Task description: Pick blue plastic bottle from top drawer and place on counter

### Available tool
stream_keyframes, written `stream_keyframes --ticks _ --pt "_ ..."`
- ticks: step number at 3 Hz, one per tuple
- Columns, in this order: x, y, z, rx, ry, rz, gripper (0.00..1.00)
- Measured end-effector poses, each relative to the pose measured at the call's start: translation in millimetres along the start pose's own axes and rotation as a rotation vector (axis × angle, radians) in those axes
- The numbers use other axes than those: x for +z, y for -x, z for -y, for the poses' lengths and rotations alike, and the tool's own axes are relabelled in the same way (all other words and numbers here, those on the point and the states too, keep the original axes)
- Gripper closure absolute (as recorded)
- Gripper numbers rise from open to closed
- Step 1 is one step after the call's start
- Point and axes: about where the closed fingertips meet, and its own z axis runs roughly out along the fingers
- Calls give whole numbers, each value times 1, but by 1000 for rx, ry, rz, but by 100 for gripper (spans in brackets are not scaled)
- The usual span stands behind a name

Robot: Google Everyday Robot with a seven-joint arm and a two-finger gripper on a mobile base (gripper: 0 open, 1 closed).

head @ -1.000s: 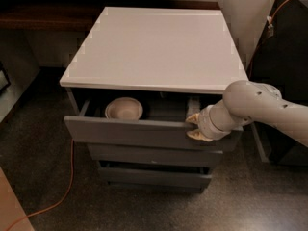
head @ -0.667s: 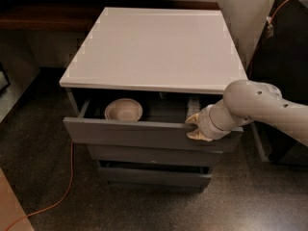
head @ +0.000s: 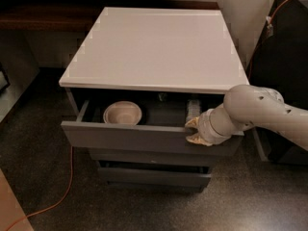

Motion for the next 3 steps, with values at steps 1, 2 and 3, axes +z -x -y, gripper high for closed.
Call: stream_keyframes --ticks 1,2,3 --pt "-4 2 1 0 0 0 56" --pt "-4 2 1 0 0 0 33" --pt "-11 15 -14 12 -10 0 9"
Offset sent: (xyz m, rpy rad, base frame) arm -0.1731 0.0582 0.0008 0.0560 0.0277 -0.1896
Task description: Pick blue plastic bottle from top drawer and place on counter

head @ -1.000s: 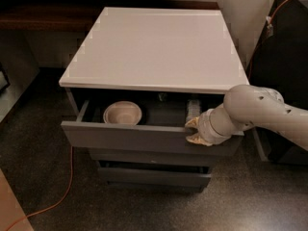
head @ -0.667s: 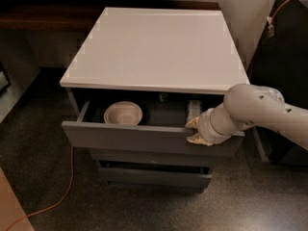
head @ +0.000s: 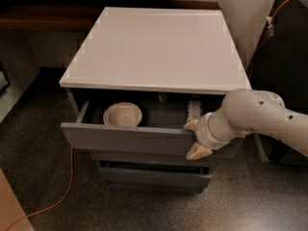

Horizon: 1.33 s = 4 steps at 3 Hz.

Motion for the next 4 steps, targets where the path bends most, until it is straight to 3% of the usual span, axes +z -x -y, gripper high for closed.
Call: stream_keyframes --ticks 1,2,4 --pt "-17 35 -39 28 -17 -1 0" --pt "-40 62 -34 46 -38 4 6" --pt "-47 53 11 126 -55 52 52"
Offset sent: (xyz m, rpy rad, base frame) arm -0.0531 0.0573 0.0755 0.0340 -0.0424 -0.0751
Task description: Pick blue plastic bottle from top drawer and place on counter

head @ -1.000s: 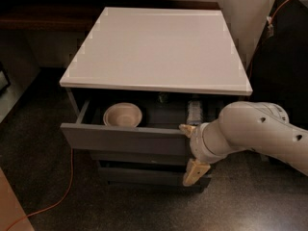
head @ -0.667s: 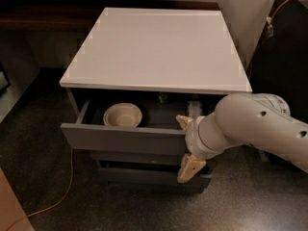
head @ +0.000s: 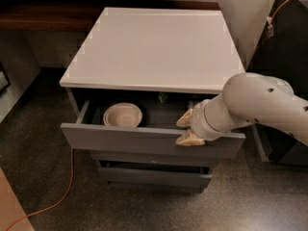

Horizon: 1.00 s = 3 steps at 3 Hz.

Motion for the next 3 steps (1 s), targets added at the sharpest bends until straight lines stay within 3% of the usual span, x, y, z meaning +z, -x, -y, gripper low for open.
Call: stream_keyframes --ticks 2,3 --pt "39 -25 37 10 -2 -42 98" --pt "56 -29 59 -1 -25 -49 100"
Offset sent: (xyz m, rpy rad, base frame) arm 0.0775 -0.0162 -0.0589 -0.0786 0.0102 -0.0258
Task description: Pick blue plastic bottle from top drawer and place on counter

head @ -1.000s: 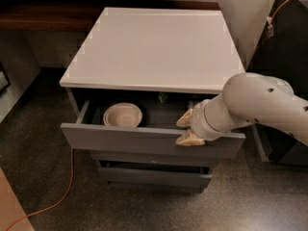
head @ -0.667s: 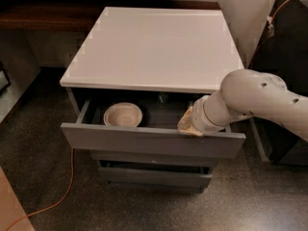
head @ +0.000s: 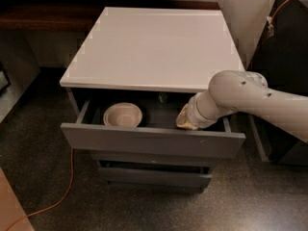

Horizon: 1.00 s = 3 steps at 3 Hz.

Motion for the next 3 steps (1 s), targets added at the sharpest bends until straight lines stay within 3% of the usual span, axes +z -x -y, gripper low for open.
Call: stream_keyframes --ticks 1,3 --pt "10 -1 9 -6 -6 -2 100" --pt "39 -6 -7 -7 48 -15 100"
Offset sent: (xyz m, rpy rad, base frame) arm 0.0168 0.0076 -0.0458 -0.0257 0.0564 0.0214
